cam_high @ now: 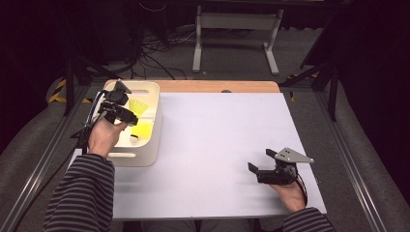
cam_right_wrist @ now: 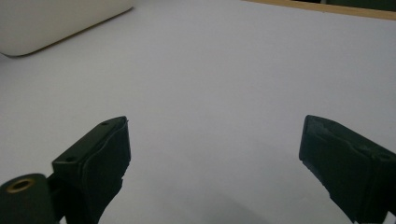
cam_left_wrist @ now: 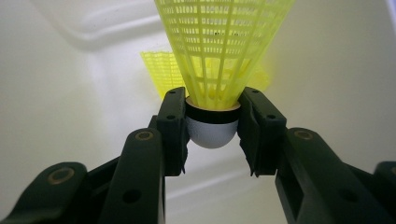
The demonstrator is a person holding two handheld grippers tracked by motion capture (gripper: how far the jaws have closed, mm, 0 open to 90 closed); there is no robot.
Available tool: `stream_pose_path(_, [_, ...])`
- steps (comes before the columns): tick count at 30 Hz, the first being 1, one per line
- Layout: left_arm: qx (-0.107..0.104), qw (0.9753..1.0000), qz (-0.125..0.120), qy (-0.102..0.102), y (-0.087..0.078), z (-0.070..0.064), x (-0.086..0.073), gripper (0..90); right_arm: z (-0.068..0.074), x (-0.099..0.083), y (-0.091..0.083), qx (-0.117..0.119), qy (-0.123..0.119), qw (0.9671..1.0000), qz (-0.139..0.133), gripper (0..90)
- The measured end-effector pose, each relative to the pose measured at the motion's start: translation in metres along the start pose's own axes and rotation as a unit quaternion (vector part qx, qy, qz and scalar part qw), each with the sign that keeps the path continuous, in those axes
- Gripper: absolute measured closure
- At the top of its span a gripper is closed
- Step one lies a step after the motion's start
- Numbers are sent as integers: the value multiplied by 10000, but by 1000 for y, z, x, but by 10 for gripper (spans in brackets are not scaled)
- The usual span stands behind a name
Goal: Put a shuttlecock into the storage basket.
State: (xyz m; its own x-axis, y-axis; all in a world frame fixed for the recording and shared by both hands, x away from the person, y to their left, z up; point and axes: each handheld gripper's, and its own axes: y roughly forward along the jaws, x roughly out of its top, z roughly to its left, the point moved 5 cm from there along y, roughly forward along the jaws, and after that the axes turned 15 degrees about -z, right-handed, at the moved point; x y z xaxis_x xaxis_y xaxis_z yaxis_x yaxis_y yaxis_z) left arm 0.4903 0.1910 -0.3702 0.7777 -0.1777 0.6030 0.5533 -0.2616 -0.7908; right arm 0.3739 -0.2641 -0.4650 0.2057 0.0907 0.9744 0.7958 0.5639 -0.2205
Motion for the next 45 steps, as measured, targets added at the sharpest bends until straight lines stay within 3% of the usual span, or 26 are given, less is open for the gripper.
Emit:
stream_pose_path(22, [215,9996,163,-18,10,6,-1,632,0,1,0,27,5,10000,-27,93])
stream_pose_path(29, [246,9996,167,16,12,6,-3,506,0,1,-1,13,9,10000,-35,92])
stream_pose_path(35, [266,9996,-47,22,4,5,-3,408,0,1,0,4,4,10000,-15,92])
stream_pose_path(45, [269,9990,-258,230,-7,-10,-2,316,0,1,-1,-12,27,10000,-48,91])
